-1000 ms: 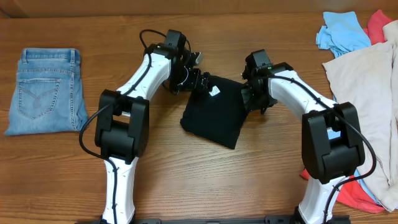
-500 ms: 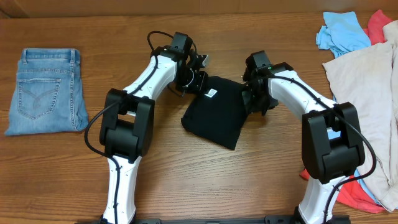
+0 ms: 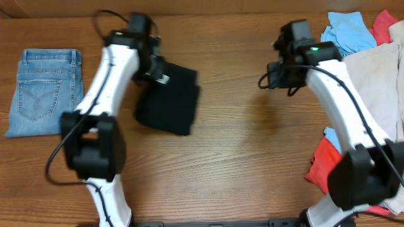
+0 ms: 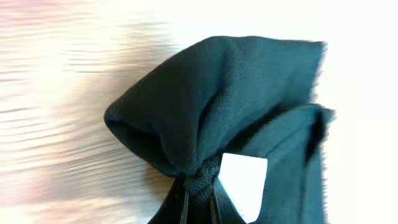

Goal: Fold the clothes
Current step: 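Carry the black bundle left with the left gripper onto the jeans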

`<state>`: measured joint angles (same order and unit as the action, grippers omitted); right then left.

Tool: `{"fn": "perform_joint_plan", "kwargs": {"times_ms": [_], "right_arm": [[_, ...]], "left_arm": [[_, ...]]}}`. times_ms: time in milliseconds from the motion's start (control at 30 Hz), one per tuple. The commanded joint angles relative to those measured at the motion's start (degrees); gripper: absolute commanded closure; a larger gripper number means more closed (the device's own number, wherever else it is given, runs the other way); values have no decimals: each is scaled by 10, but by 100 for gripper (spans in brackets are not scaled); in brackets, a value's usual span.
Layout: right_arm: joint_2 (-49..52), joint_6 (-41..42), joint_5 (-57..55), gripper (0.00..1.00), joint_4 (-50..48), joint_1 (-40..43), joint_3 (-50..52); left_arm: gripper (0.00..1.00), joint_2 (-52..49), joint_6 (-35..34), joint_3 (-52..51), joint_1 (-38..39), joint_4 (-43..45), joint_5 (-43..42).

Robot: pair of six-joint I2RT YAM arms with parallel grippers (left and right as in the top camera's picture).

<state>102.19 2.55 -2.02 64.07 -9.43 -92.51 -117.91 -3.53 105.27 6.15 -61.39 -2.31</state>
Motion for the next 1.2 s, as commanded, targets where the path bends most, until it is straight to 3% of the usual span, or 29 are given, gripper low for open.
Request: {"fn": "perform_joint_plan", "kwargs": {"times_ms": [0,167,333,500,800,1167], "right_arm": [[-20,2,-10,50,14,3,-8],[-27,0,-24,49,47,3,-8],[-27,0,-24,49,60,3,-8],[-27,0,-24,49,62,3,-8],[-26,0,-24,49,69,3,-8],[-26,0,-24,49,73,3,-8]], "left_arm": [[96,40,40,15,-33,-6,83],[96,52,71,15,-90,4,146],[96,53,103,15,-148,33,147],[95,53,156,25,-192,59,101],[95,53,181,35,-282,130,93],[96,37,236,34,-359,244,21]]}}
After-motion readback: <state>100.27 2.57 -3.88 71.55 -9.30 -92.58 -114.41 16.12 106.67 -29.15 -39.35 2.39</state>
